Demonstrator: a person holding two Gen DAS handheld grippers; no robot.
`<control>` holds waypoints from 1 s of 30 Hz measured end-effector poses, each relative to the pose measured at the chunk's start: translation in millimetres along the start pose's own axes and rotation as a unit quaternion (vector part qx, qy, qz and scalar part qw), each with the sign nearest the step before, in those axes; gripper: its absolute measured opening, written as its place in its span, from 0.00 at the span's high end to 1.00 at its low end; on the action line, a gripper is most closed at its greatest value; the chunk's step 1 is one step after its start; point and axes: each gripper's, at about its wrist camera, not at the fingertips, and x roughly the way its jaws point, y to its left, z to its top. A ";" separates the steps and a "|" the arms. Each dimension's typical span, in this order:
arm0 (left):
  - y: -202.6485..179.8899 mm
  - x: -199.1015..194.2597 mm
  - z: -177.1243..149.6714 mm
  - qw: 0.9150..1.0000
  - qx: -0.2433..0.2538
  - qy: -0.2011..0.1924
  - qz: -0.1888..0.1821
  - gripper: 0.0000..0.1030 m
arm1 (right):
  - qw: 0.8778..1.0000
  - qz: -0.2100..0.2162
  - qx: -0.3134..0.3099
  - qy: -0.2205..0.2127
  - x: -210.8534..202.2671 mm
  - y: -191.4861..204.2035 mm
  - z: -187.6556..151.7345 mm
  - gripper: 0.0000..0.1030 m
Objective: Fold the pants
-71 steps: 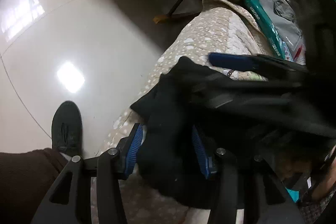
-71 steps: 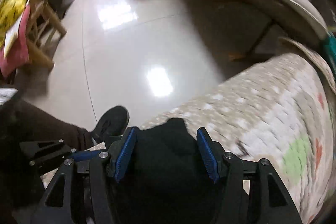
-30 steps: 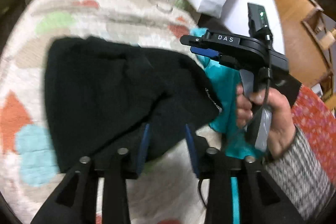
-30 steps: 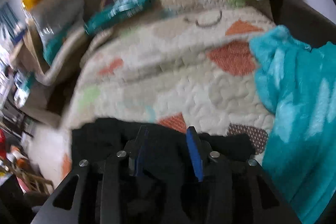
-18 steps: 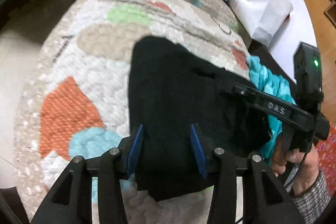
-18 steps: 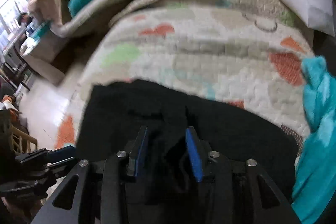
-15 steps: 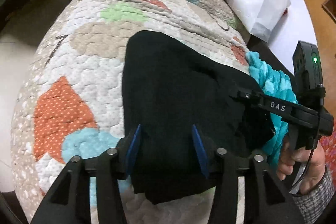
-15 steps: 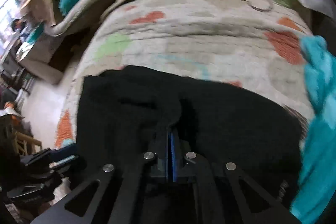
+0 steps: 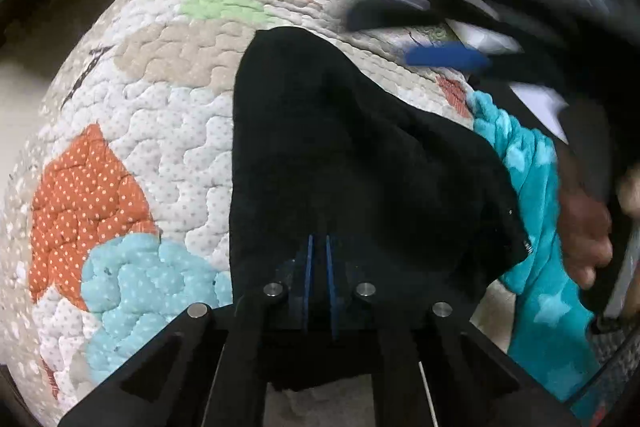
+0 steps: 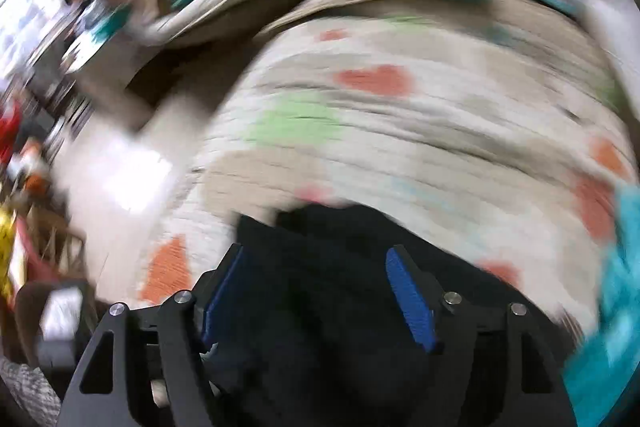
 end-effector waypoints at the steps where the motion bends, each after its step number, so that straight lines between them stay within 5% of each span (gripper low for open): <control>1: 0.4 -0.1 0.2 1.000 -0.001 0.000 0.000 0.95 | 0.999 -0.012 -0.016 0.026 19.3 8.1 10.2 0.26; 2: 0.3 -0.5 0.2 1.000 -0.001 0.000 0.001 0.95 | 0.998 -0.027 -0.027 0.052 35.2 13.1 14.4 0.30; 3: 0.5 -1.2 0.0 1.000 0.000 0.000 0.003 0.96 | 0.995 -0.045 -0.033 0.085 53.4 15.8 16.6 0.70; 4: 0.6 -2.1 0.3 1.000 -0.001 -0.001 0.004 0.96 | 0.992 -0.054 -0.027 0.115 66.9 16.8 15.1 0.88; 13: 34.7 -42.1 7.5 0.999 -0.051 -0.017 -0.004 0.96 | 0.995 -0.046 -0.026 0.083 45.6 41.7 26.9 0.89; 17: 61.2 -62.3 7.2 0.996 -0.072 -0.039 0.041 0.96 | 0.997 -0.029 -0.024 0.061 49.3 67.6 36.1 0.87; 21: 92.1 -73.3 4.5 0.985 -0.117 -0.049 0.113 0.96 | 0.999 -0.008 -0.007 0.046 56.4 84.7 43.4 0.69; 23: 109.7 -79.9 4.6 0.982 -0.155 -0.048 0.094 0.96 | 1.000 0.022 0.014 0.011 24.1 78.8 41.8 0.68; 26: 118.5 -96.8 7.7 0.980 -0.164 -0.072 0.091 0.95 | 0.992 0.041 0.093 -0.073 -57.6 27.1 8.8 0.51; 30: 96.0 -113.4 27.1 0.982 -0.132 -0.106 0.083 0.94 | 0.966 -0.050 0.198 -0.161 -141.0 -54.5 -81.8 0.47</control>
